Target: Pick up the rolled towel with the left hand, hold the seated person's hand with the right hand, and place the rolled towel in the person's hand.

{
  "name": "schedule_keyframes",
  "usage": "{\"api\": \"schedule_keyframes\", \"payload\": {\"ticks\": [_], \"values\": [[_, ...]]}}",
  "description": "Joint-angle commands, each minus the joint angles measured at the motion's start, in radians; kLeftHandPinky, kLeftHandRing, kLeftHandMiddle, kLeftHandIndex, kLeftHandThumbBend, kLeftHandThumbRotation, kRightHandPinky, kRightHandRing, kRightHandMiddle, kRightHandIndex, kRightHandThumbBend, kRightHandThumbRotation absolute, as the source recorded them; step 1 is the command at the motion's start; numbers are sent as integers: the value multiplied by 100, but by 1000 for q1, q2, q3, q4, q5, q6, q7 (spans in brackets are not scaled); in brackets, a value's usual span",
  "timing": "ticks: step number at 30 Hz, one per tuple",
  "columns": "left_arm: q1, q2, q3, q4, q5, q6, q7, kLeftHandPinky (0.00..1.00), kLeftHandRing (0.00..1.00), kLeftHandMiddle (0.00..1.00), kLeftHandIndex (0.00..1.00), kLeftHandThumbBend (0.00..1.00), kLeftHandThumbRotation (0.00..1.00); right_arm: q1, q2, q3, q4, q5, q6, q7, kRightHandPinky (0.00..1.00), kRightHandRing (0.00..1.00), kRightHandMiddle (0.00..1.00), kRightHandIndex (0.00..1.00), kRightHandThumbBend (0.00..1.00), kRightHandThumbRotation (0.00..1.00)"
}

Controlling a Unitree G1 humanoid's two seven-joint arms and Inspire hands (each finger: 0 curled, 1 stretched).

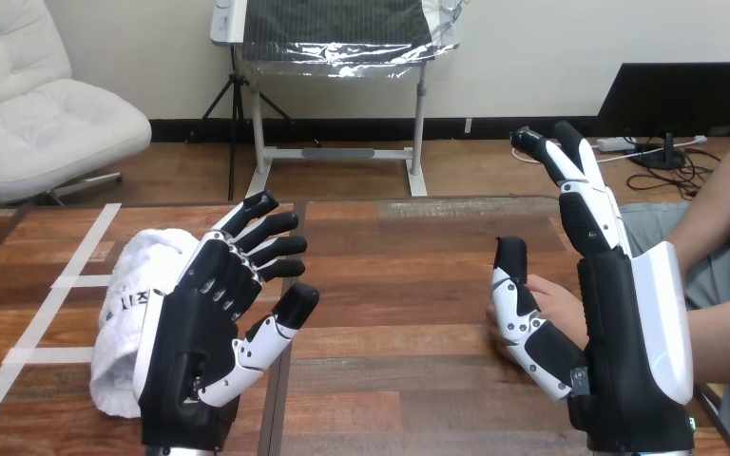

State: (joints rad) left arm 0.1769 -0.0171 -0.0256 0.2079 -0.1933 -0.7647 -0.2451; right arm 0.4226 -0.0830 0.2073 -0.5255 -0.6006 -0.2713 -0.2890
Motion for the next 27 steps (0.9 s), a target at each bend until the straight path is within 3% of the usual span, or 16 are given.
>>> {"api": "schedule_keyframes", "payload": {"ticks": [1, 5, 11, 14, 15, 17, 22, 27], "values": [[-43, -6, -2, -28, 1, -22, -5, 65, 70, 75, 80, 66, 32, -42, 25, -7, -27, 2, -1, -1, 100, 97, 99, 89, 0, 0], [-39, -4, -2, -37, 8, -15, -1, 65, 71, 75, 79, 67, 32, -43, 23, -7, -24, 7, -6, 0, 100, 97, 99, 89, 0, 0], [-31, -21, 24, -57, 98, -6, 84, 66, 73, 76, 78, 72, 33, -40, 28, -5, -33, -2, 8, 3, 100, 97, 99, 89, 0, 0], [-41, -13, 66, -57, 252, -25, 180, 67, 74, 77, 79, 74, 36, -41, 25, -7, -27, 7, 1, 2, 100, 97, 99, 89, 0, 0], [-37, -14, 77, -76, 295, -5, 213, 68, 75, 77, 79, 75, 37, -40, 26, -6, -28, 7, 2, 2, 100, 97, 99, 89, 0, 0], [-30, -16, 84, -100, 333, 22, 249, 71, 77, 80, 80, 78, 39, -40, 28, -5, -30, 5, 5, 2, 100, 97, 99, 89, 0, 0], [-40, -21, 121, -138, 512, 55, 394, 75, 80, 83, 83, 82, 42, -42, 26, -6, -27, 8, 3, 1, 100, 98, 99, 89, 0, 0], [-44, -23, 130, -179, 607, 119, 485, 80, 83, 85, 84, 84, 40, -43, 25, -4, -24, 10, 0, 1, 100, 98, 99, 89, 0, 0]]}}
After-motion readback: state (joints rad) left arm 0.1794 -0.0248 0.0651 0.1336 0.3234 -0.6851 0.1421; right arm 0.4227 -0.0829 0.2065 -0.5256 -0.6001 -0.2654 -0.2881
